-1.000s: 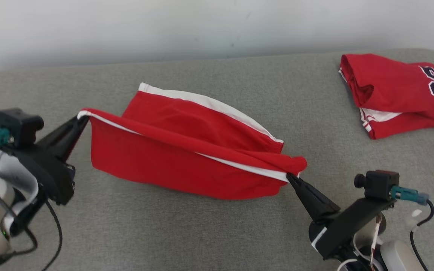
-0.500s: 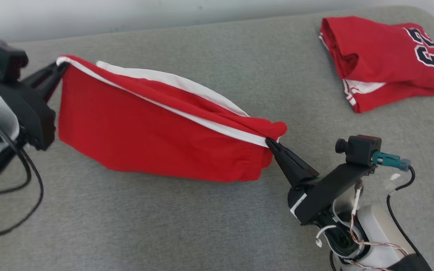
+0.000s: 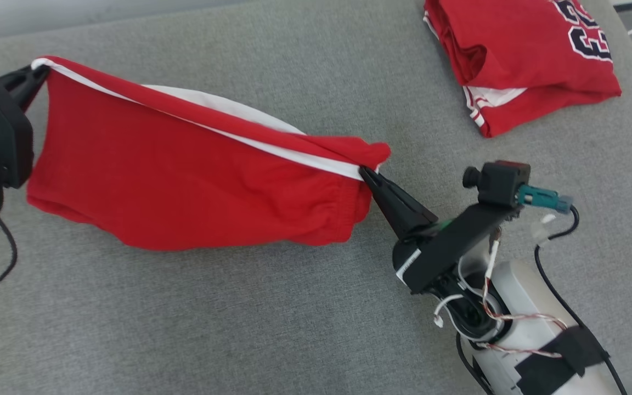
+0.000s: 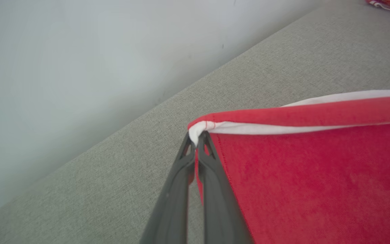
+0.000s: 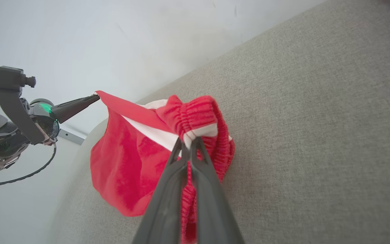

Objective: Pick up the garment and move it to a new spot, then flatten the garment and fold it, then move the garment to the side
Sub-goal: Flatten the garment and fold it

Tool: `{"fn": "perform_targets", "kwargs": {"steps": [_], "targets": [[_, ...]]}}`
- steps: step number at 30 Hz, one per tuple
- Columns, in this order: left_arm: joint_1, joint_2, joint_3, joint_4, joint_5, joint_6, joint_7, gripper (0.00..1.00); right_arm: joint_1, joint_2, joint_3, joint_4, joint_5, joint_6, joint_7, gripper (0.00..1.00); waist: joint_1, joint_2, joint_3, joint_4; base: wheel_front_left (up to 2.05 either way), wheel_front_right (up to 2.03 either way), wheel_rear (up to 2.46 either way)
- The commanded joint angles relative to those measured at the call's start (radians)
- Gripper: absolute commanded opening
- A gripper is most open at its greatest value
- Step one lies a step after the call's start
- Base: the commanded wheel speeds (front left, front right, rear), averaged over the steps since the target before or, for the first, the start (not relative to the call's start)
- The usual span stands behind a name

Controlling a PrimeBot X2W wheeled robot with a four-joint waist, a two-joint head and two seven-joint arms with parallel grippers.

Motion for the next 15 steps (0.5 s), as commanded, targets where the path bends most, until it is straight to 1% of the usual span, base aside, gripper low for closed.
{"fn": "perform_targets", "kwargs": {"steps": [1,10,15], "targets": [[-0.028,0.018,-0.015,0.020,-0.004,0.004,0.010,0.00,-0.027,-0.005,0.008,0.015,0.016,-0.002,-0.018,0.00,-0.0001,-0.0002,0.033,-0.020,0.00,0.00,0.00],[-0.067,0.006,-0.058,0.073,-0.023,0.004,0.031,0.00,-0.126,-0.005,0.096,0.107,0.073,-0.002,-0.083,0.00,-0.0001,-0.0002,0.072,-0.019,0.00,0.00,0.00],[-0.061,-0.007,-0.063,0.079,-0.036,0.004,-0.008,0.00,-0.162,-0.004,0.134,0.145,0.094,-0.002,-0.112,0.00,-0.0001,-0.0002,0.076,-0.016,0.00,0.00,0.00]]}}
